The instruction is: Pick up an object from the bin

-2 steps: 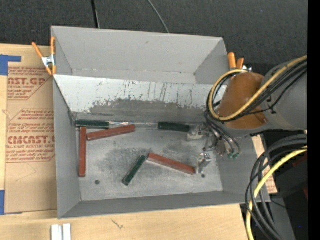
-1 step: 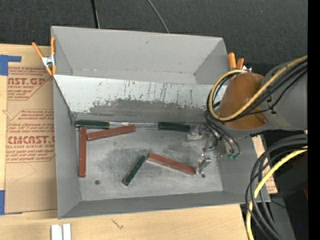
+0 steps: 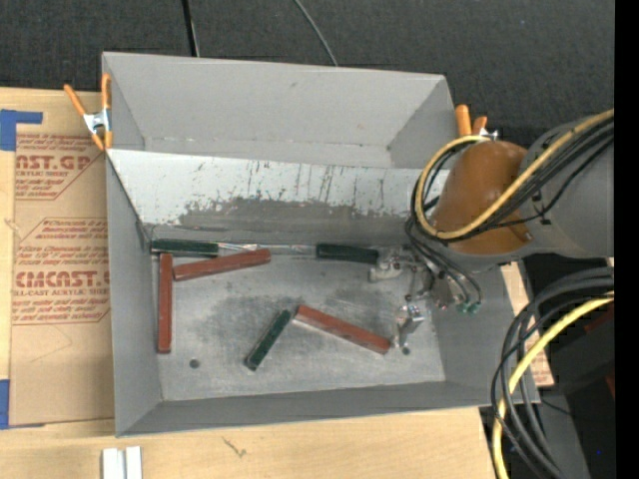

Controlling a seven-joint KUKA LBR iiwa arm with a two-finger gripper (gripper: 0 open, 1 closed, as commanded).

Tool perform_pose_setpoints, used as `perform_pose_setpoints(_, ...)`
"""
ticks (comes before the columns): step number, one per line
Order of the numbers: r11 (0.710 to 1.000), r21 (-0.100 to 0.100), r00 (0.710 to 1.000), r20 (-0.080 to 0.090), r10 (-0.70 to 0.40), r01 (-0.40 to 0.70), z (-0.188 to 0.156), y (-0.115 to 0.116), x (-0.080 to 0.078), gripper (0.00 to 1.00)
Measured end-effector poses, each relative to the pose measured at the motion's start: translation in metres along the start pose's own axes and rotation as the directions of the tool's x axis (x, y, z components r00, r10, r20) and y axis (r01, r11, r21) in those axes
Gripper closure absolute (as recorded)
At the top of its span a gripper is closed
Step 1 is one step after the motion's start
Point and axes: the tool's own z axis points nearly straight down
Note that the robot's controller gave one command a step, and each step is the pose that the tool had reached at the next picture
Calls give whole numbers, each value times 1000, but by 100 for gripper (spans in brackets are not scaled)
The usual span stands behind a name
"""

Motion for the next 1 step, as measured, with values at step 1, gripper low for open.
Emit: perform_pose_setpoints(1, 999, 2, 999, -7, 42, -42, 4, 58, 32, 100)
